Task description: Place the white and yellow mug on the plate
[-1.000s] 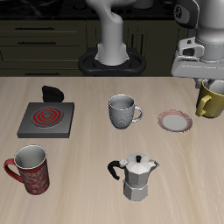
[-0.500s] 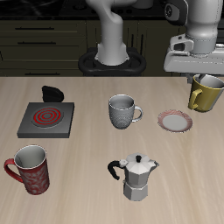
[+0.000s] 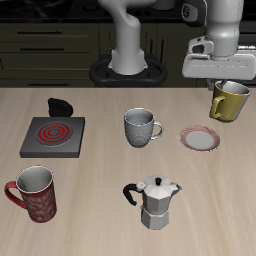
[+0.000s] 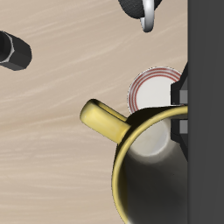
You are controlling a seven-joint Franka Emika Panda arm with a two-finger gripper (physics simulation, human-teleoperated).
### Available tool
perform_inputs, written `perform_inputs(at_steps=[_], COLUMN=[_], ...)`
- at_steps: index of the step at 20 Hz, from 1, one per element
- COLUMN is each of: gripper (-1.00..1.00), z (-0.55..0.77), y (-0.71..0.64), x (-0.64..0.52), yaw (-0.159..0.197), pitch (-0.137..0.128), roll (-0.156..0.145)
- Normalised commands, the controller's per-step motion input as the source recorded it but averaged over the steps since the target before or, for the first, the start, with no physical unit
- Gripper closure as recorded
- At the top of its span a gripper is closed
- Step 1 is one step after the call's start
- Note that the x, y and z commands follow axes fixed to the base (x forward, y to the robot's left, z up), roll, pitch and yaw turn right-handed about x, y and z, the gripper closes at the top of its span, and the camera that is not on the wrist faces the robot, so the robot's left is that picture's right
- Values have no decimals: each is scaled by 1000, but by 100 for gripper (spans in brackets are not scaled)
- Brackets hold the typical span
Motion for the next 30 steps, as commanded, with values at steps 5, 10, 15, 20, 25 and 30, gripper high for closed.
perform_inputs(at_steps=[5,10,15,20,25,30], gripper=[100,100,100,100,100,100], z=[-155,-199,-194,-258,-204,-214], y=[-147,-107,-145,-88,-80,-28], x=[-236,-205,-183,-215,-82,57], yaw=[-18,-2,-18,-60,4,-2], pitch=[-13,-20,-11,28,5,30], roll=[0,10,-17,1,-27,-4])
